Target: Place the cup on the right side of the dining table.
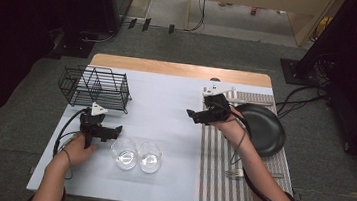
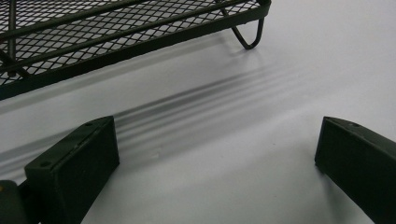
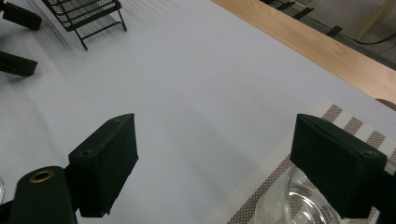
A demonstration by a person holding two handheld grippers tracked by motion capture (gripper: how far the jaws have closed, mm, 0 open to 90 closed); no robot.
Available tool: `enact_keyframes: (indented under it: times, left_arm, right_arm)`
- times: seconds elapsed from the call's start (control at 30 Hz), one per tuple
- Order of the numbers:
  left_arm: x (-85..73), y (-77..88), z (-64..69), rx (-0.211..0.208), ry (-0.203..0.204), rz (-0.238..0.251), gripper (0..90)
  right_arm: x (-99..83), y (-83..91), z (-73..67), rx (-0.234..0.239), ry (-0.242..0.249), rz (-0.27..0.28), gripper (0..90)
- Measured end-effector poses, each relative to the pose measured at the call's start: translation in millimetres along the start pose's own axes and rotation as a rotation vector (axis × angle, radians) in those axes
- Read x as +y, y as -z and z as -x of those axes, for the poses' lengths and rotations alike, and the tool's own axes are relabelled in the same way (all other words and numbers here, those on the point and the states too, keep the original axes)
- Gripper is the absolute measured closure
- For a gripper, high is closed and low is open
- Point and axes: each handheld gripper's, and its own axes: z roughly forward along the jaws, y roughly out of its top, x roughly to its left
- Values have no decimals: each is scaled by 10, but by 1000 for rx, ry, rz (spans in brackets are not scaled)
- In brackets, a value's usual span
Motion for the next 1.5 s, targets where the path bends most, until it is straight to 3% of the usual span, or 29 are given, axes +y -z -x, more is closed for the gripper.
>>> enact_keyframes:
  times: [0.8,1.5]
  left_arm:
    - [0,1,-1,-1,-1,-1,0]
    - [0,0,1,-1,1,0,0]
  right_arm:
    - [-49,-119,-146,74,16,-4,148]
    - [-158,-282,-233,115,88,-21,161]
